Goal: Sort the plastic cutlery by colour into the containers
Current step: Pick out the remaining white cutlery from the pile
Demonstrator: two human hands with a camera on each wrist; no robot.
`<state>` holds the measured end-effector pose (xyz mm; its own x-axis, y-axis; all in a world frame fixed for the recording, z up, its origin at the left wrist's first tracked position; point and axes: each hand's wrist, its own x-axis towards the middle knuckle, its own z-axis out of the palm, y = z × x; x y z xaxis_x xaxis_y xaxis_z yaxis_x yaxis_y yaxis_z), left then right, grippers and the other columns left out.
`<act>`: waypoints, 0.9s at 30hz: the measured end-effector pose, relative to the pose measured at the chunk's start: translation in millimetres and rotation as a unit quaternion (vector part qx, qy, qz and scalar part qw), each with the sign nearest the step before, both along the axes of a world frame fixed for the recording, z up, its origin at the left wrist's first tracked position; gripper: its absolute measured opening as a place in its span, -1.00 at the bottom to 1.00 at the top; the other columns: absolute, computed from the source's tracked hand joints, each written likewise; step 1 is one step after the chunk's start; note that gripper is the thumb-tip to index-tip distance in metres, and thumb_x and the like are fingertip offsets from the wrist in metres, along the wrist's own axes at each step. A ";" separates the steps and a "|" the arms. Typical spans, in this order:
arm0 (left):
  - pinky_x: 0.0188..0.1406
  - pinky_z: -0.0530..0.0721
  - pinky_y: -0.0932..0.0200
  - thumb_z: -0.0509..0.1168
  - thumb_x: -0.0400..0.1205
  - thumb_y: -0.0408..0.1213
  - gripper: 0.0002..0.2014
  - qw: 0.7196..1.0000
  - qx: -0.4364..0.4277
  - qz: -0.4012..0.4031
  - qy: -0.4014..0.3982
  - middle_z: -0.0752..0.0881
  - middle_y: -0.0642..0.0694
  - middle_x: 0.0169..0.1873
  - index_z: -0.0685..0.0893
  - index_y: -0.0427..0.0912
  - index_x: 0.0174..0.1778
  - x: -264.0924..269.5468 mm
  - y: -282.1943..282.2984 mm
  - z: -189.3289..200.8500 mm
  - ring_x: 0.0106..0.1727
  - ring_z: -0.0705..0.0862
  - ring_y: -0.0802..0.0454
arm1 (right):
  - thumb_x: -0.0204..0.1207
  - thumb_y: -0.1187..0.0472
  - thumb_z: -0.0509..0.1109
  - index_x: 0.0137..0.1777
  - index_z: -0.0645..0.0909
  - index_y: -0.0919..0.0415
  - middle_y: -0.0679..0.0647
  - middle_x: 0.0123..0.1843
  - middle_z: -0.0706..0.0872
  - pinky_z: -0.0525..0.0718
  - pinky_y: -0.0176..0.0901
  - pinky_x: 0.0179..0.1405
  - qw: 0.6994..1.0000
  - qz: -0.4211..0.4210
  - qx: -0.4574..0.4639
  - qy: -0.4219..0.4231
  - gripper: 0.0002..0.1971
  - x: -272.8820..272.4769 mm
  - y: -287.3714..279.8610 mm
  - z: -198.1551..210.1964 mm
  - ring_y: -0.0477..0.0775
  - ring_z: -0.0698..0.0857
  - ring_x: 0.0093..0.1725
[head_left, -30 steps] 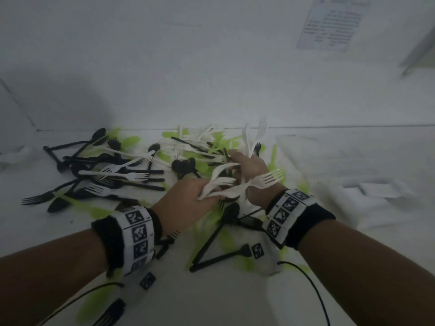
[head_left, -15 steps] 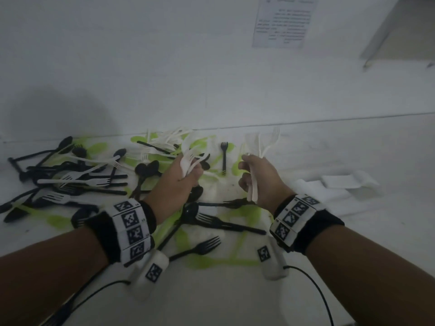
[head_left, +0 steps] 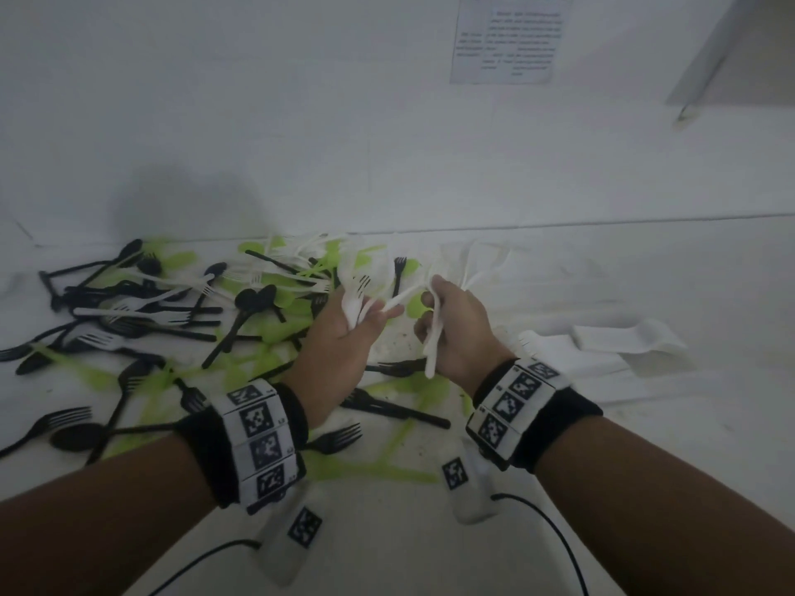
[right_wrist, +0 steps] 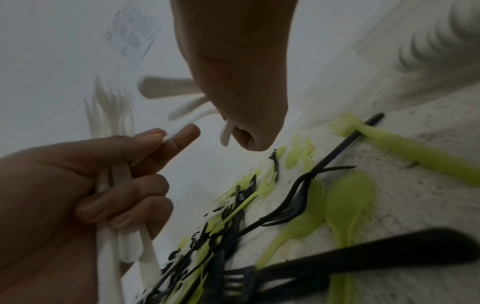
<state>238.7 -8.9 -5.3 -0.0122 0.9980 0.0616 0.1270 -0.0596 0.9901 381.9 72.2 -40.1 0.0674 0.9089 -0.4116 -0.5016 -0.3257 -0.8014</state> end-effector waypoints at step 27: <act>-0.26 0.57 0.17 0.23 0.80 -0.12 -0.79 0.990 -0.017 0.068 0.120 0.76 0.05 -0.19 0.61 -0.22 0.09 -4.7 49.8 -17.4 -0.28 0.70 0.11 | 0.76 0.07 0.36 0.20 0.74 0.31 0.17 -0.02 0.86 0.79 0.29 0.21 0.988 0.081 0.101 -0.078 -0.71 -21.8 -10.4 3.3 0.24 0.84 0.09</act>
<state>234.0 41.0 -22.7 -0.1365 0.9896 0.0453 0.3632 0.0075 0.9317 360.1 61.8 -36.7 -0.0366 0.9758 -0.2157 -0.3210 -0.2159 -0.9221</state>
